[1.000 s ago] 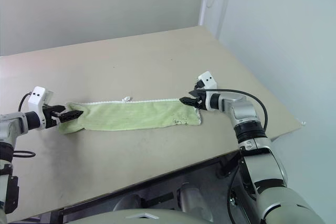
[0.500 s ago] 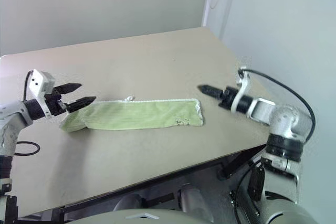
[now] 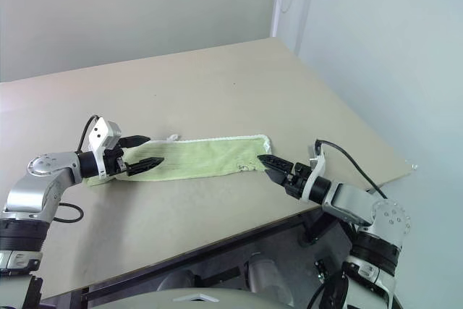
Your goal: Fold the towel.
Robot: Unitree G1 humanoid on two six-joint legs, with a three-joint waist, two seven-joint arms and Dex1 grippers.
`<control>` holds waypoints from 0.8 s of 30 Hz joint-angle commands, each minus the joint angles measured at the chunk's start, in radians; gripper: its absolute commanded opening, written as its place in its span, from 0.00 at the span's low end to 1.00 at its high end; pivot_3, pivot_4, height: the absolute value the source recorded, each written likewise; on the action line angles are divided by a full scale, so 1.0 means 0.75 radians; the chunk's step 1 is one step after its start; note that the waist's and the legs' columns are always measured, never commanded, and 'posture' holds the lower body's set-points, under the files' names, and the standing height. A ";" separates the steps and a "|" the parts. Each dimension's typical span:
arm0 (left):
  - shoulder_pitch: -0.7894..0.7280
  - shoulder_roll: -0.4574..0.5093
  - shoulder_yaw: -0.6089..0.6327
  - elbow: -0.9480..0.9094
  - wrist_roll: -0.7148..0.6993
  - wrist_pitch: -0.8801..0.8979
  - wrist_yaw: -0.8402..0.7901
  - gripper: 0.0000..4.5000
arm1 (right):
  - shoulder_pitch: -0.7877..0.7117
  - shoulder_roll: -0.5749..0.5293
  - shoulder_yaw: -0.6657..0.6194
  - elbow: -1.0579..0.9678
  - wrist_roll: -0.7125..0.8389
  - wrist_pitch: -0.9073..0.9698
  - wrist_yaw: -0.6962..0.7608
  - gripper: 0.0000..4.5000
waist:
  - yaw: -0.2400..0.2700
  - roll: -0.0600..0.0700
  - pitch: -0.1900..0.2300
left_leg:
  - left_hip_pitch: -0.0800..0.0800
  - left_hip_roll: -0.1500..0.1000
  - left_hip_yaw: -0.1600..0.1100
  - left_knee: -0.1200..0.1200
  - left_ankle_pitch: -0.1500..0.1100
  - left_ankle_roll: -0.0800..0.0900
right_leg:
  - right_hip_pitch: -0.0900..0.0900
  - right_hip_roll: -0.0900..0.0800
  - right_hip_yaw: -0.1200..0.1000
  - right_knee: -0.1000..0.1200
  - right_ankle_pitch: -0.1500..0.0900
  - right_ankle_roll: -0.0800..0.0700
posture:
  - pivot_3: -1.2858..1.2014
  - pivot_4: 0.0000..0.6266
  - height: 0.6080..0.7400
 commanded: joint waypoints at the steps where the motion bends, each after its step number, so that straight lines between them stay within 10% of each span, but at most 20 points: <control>1: -0.039 -0.002 -0.006 0.008 0.017 -0.050 -0.007 1.00 | 0.042 -0.068 0.146 -0.060 0.303 -0.196 -0.193 0.88 | -0.002 0.000 0.000 | 0.000 0.000 0.000 0.000 0.000 0.000 | 0.000 0.000 0.000 0.000 0.000 0.000 | 0.52 0.00 1.00; 24: -0.075 -0.009 -0.020 0.079 0.073 -0.098 0.012 1.00 | -0.145 0.088 0.431 0.068 0.199 -0.750 -0.367 0.88 | -0.017 0.001 0.000 | 0.000 0.001 0.000 0.000 0.000 0.000 | -0.004 0.000 0.001 -0.001 0.000 0.001 | 0.52 0.00 1.00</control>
